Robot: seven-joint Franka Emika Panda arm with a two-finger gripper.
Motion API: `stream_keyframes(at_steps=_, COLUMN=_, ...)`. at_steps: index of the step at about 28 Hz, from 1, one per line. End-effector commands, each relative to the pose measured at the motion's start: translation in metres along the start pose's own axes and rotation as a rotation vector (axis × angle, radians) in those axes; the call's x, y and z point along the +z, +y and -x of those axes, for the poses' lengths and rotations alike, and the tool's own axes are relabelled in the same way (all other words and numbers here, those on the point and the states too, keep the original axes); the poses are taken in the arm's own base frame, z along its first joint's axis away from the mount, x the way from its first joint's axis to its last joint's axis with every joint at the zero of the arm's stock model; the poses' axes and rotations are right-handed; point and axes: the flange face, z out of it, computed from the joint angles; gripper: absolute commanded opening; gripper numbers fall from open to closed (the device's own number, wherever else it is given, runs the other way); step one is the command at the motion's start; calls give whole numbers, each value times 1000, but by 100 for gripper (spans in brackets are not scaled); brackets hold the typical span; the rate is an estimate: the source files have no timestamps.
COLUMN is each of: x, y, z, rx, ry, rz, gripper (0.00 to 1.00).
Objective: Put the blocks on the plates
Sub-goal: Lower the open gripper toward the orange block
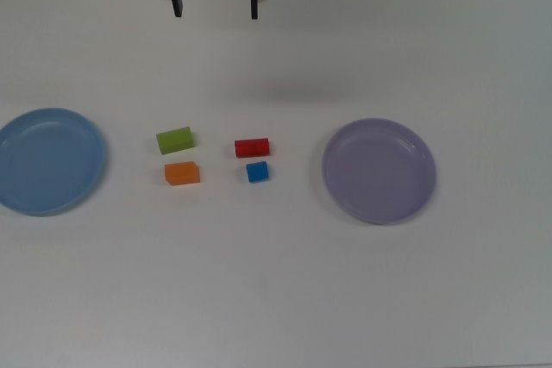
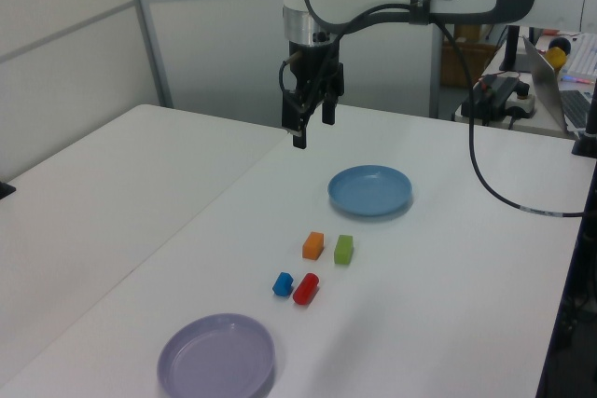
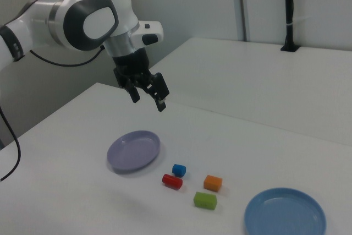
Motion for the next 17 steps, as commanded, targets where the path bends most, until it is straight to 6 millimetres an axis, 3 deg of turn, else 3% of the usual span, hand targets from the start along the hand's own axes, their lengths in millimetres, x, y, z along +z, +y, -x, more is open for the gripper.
stream_keyframes(at_steps=1, x=10, y=11, z=-2, rx=16, ry=-26, rz=-14, gripper=100)
stream_keyframes(at_steps=6, x=29, y=21, z=-12, rx=-20, ry=-34, rz=-14, gripper=100)
stream_keyframes(at_steps=11, x=69, y=26, z=-29, rx=-100, ry=-60, rz=-2, gripper=100)
stream_keyframes(at_steps=17, x=139, y=42, z=-44, rx=-213, ry=-97, rz=38, gripper=100)
